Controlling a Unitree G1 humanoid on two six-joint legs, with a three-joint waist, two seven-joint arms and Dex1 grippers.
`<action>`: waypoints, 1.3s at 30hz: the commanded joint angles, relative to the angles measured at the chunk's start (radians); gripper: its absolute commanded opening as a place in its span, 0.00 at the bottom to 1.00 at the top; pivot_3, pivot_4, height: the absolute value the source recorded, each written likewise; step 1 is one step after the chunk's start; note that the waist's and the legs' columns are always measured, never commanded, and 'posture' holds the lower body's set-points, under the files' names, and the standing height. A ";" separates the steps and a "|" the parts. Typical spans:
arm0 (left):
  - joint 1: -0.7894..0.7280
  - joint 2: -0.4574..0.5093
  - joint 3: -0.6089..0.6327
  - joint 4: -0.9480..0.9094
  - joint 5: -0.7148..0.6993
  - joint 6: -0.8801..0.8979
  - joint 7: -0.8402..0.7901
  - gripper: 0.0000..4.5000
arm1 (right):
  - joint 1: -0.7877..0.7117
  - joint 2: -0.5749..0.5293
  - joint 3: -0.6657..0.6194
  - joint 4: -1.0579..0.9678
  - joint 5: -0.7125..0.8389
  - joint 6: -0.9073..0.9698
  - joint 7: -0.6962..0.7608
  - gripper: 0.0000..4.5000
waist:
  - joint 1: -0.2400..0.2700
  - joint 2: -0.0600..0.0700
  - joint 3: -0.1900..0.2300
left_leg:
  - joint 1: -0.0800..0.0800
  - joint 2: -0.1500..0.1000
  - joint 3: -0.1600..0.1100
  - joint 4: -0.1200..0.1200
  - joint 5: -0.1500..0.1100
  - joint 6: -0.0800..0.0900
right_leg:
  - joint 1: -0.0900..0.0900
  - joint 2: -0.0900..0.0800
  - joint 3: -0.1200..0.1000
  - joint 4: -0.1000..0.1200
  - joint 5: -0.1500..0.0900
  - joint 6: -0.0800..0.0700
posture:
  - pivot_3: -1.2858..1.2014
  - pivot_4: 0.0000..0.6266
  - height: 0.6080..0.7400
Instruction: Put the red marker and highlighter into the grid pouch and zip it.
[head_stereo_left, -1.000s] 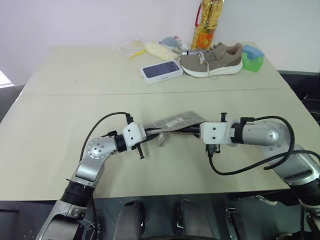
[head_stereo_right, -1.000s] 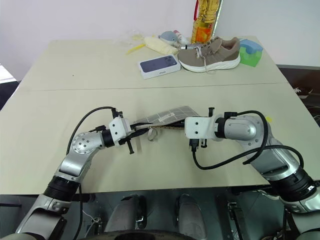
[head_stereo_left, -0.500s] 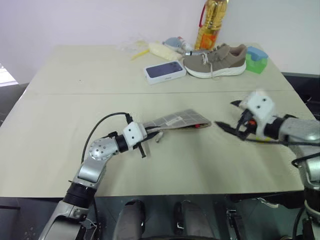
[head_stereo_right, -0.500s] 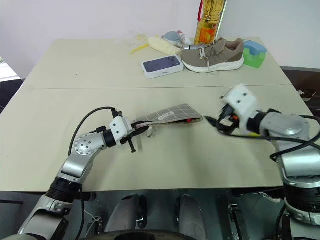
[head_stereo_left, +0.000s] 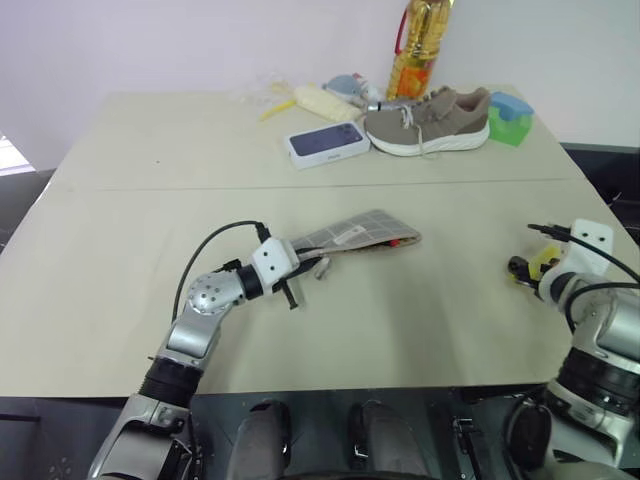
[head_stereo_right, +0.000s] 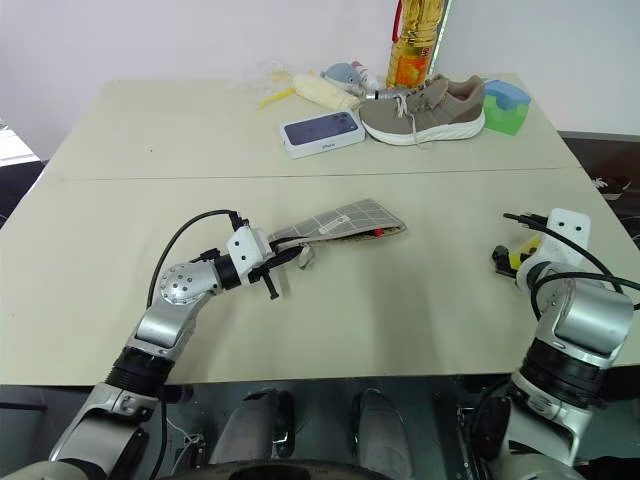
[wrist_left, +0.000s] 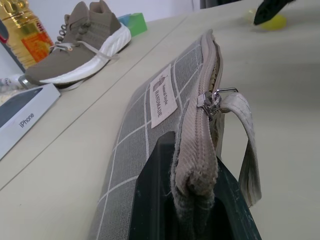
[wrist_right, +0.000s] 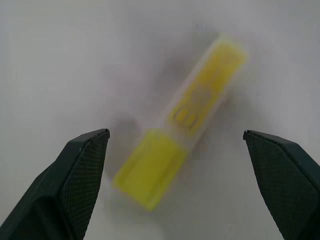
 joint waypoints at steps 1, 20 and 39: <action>-0.013 -0.009 -0.004 -0.010 -0.002 -0.024 0.006 0.00 | -0.020 0.024 -0.033 -0.036 -0.004 0.011 -0.046 0.94 | 0.000 0.000 0.000 | 0.000 0.000 0.000 0.000 0.000 0.000 | 0.000 0.000 0.000 0.000 0.000 0.000 | 0.52 0.24 0.88; -0.052 -0.006 0.078 0.037 -0.022 -0.005 0.083 0.00 | 0.163 -0.405 0.533 -0.234 0.035 -0.693 0.396 0.19 | -0.017 -0.001 0.001 | 0.000 0.000 -0.001 -0.001 0.000 0.000 | 0.000 0.002 0.000 -0.001 -0.001 0.001 | 0.52 0.24 0.88; -0.067 -0.010 0.079 0.045 -0.029 -0.008 0.080 0.00 | 0.267 -0.480 0.599 -0.314 0.081 -0.833 0.598 0.19 | -0.010 -0.002 0.002 | 0.000 0.000 -0.001 0.000 0.000 0.000 | 0.000 0.001 0.000 -0.001 0.000 0.001 | 0.52 0.24 0.88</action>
